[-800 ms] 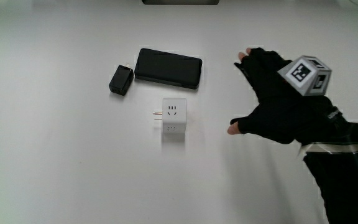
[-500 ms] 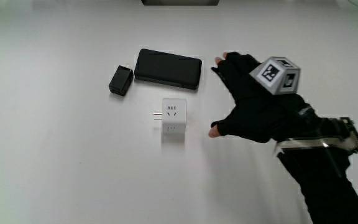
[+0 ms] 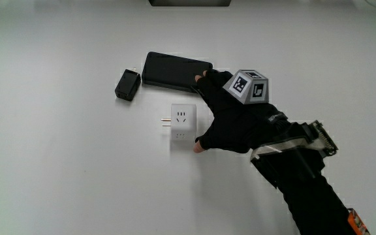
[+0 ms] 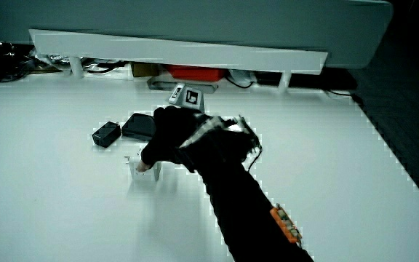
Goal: Pick socket
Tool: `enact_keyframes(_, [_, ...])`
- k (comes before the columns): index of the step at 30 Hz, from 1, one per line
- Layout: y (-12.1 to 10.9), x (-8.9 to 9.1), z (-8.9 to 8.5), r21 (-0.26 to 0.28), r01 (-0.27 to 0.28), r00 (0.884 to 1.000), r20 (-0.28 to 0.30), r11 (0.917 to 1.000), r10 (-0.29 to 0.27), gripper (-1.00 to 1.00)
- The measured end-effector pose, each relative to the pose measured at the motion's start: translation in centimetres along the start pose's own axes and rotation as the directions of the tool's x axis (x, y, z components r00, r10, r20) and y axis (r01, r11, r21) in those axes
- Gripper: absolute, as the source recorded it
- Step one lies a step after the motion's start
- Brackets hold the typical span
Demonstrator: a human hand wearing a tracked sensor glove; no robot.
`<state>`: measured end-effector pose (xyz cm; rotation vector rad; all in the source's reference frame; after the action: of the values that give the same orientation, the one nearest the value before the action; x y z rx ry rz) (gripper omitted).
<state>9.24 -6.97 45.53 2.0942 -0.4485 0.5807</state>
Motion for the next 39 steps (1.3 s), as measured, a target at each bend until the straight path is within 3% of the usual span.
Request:
enact_keyframes(22, [5.2, -0.7, -5.0, -0.113, 0.040, 0.999, 0.023, 0.9928, -0.037, 0.00])
enact_keyframes(33, [5.5, -0.6, -5.5, -0.105, 0.040, 0.999, 0.028, 0.9937, -0.037, 0.00])
enact_keyframes(36, [5.8, -0.1, -5.7, -0.081, 0.069, 0.997, 0.036, 0.9943, -0.067, 0.00])
enact_keyframes(39, [5.8, -0.1, -5.7, -0.059, 0.053, 0.998, 0.028, 0.9968, -0.052, 0.18])
